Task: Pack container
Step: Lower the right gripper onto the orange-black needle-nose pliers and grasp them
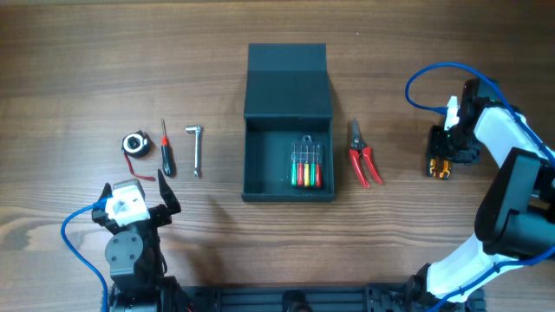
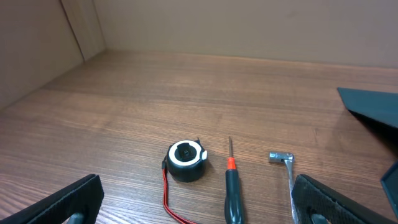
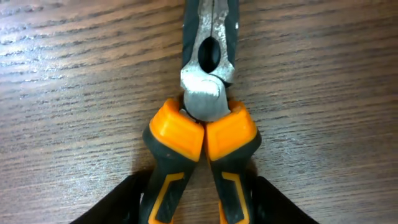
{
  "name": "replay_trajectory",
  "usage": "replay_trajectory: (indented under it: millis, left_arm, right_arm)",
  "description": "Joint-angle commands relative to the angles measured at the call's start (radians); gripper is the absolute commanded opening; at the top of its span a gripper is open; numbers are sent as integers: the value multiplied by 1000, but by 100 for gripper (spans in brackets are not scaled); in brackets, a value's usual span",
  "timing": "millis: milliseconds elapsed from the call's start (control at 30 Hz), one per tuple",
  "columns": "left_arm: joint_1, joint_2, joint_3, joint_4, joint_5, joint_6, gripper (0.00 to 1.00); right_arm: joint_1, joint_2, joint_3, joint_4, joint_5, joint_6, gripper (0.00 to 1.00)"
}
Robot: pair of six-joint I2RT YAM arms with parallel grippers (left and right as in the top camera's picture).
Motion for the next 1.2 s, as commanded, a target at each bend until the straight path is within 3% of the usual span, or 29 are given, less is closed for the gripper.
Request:
replay_trajectory:
  millis: [0,333,600,900,967,1033,1067,1167]
  left_arm:
    - [-5,-5,-5,3,-5,23,100]
    - [-5,-5,-5,3,-5,23,100]
    - [-5,-5,-5,3,-5,23,100]
    - [-5,-5,-5,3,-5,23,100]
    - [-5,-5,-5,3,-5,23,100]
    - [-5,-5,-5,3,-5,23,100]
    - [-5,-5,-5,3,-5,23,100]
    - [-5,-5,-5,3,-5,23,100]
  right_arm:
    - [-8,64,9,-12,104,11,45]
    - [-8,64,78,-27,59,12,34]
    - [-3,64,247,-135,55,27,34]
    - [8,63,251,-158,55,34,36]
    - [8,63,241,-156,55,34,43]
    - [8,63,218,-139,56,33,79]
    - [7,63,214,-131,56,32,90]
    - [7,63,211,-109,56,9,94]
